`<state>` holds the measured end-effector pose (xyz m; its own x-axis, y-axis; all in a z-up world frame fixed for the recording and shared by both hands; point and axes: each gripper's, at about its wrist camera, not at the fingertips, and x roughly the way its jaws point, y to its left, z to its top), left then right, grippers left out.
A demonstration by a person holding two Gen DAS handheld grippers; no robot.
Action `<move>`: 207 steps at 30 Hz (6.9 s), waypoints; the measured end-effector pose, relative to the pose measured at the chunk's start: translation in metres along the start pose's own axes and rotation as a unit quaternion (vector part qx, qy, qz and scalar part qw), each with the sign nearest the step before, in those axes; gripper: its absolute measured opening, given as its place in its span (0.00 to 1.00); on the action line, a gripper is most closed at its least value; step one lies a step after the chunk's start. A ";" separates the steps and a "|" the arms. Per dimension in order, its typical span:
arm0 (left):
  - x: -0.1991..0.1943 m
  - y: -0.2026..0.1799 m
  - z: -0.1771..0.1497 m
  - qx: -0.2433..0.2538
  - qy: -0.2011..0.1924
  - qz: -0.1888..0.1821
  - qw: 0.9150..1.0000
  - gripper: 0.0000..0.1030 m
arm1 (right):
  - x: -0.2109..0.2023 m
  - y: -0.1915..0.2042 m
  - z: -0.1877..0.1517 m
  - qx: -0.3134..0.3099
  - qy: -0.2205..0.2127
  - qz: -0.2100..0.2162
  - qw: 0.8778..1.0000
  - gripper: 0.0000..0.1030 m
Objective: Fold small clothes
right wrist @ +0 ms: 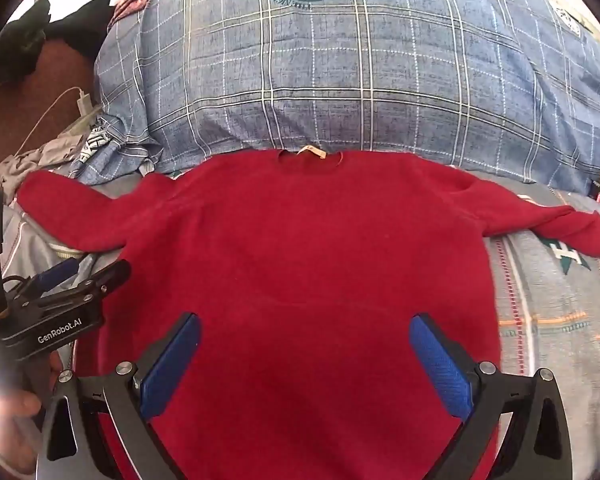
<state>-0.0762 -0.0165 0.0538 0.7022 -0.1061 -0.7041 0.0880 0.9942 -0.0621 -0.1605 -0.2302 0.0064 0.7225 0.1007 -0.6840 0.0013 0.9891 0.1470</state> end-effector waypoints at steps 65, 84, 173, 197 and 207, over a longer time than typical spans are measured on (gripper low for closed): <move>0.011 0.002 0.012 0.004 -0.012 0.044 0.999 0.98 | 0.037 0.029 0.013 -0.041 0.000 -0.018 0.999 1.00; -0.021 0.121 0.069 -0.110 -0.051 0.180 0.976 0.98 | 0.038 0.055 0.029 -0.079 0.000 0.007 0.997 1.00; -0.035 0.203 0.022 -0.224 -0.113 0.226 0.941 0.68 | 0.181 0.343 0.204 -0.102 0.070 0.314 0.941 0.12; 0.015 0.114 0.042 -0.139 -0.080 0.178 0.971 0.68 | 0.042 -0.036 0.187 0.030 -0.093 0.067 0.993 0.06; 0.048 0.064 0.042 -0.074 -0.034 0.124 0.989 0.68 | 0.098 -0.123 0.124 0.070 0.025 -0.077 0.994 0.07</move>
<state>-0.0069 0.0413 0.0456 0.7359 0.1446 -0.6615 -0.1926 0.9813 0.0002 -0.0035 -0.3551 0.0099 0.6715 -0.0424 -0.7398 0.2075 0.9692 0.1328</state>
